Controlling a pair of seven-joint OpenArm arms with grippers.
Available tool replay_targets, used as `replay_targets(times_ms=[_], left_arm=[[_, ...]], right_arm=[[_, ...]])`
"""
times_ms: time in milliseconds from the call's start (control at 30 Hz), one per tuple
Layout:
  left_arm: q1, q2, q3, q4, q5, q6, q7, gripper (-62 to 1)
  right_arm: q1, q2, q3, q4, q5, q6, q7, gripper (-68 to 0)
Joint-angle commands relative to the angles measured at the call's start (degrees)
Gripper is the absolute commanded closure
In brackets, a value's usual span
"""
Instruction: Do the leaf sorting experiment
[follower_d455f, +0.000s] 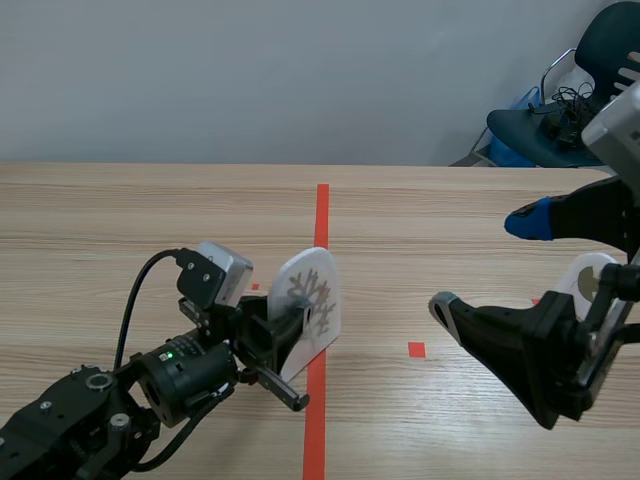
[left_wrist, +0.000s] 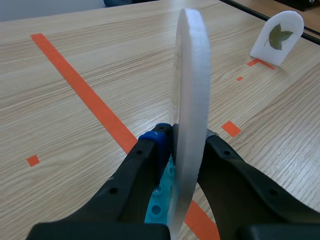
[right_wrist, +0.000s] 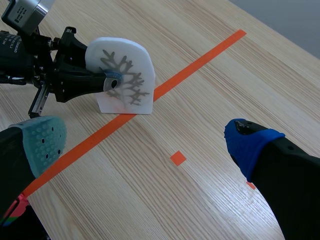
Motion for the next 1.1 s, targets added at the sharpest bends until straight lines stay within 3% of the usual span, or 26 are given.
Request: replay_targets(times_ms=[0,233,433,633,800,933,1067], left_arm=[[-0.04,-0.31,-1.42,2.78,-0.63,-0.26,-0.76,-4.4],[0.46,-5.11,-9.31,11.02,-1.25,-0.96,-0.63,-4.4],[2.23,-10.14,-20.74,13.68,-8.22,-0.85,2.84,-4.4],[4.11,-14.32,-29.16,13.55,-8.55,4.61,4.28,-4.4],[3.91,-16.31,-30.51,9.73,-8.83,9.55,5.6,-4.4],[2.73,-16.57,-30.62,2.86,-15.69,10.4,5.11,-4.4],[1.99,-16.52,-30.62,-2.38,-16.5,10.34,1.53,-4.4]], right_arm=[[0.81,0.61,0.76,-0.15,0.66,-0.07,1.25,-67.9],[0.81,0.61,0.76,-0.15,0.68,-0.07,1.25,-67.9],[0.81,0.61,0.76,-0.15,0.68,-0.07,1.27,-67.9],[0.83,0.59,0.76,-0.15,0.68,-0.07,1.27,-67.9],[0.83,0.59,0.76,-0.15,0.7,-0.07,1.27,-67.9],[0.83,0.59,0.76,-0.15,0.7,-0.07,1.29,-67.9],[0.83,0.59,0.76,-0.15,0.7,-0.07,1.29,-67.9]])
